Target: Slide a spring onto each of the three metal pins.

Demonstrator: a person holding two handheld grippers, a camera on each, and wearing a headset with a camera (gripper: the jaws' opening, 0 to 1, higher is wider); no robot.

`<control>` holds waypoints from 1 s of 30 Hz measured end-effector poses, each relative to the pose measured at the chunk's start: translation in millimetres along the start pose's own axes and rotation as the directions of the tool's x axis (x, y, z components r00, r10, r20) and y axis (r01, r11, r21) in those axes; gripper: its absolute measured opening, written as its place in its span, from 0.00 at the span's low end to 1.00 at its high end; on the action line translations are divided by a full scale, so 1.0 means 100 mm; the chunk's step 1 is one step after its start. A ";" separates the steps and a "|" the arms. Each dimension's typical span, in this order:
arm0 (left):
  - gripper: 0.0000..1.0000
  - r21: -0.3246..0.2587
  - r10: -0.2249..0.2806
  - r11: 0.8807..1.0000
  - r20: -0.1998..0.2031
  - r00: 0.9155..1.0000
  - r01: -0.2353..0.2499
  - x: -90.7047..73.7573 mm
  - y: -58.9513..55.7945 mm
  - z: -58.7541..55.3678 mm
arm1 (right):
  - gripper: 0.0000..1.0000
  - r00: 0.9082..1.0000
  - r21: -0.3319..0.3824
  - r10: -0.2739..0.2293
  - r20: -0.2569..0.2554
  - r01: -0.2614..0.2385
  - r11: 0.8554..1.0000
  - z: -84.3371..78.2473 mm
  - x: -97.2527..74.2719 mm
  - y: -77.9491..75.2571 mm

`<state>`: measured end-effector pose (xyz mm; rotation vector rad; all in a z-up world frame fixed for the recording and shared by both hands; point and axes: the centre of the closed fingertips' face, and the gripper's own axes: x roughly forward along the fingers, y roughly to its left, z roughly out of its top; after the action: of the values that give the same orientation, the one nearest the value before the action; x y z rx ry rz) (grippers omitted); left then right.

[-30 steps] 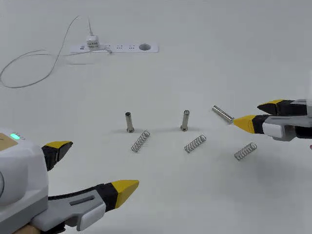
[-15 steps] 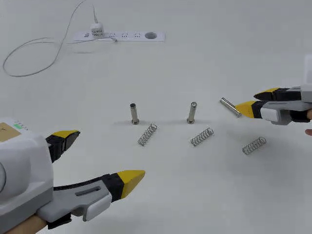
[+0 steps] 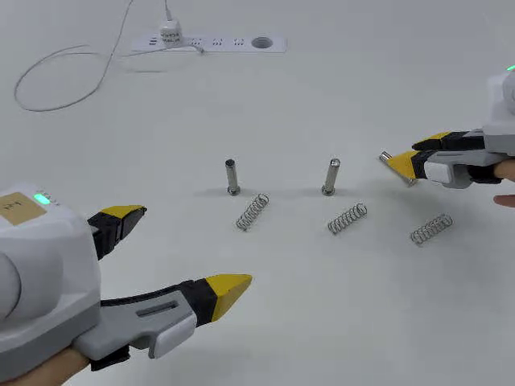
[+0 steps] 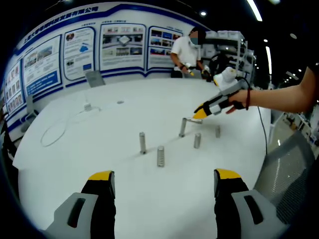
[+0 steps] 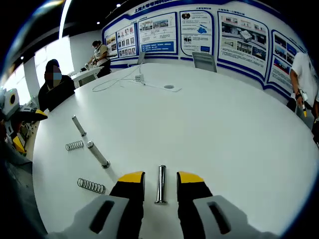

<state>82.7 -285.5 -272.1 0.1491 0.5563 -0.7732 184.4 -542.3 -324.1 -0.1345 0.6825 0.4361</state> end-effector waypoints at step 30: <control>0.80 -0.008 -0.005 1.000 -0.013 1.000 0.005 0.01 0.01 -0.03 | 0.10 0.999 0.025 -0.002 -0.052 0.003 1.000 -0.07 0.27 -0.01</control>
<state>82.5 -283.9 -275.3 0.1460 0.5723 -0.7750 199.2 -535.3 -346.7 -0.1236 0.7382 0.4227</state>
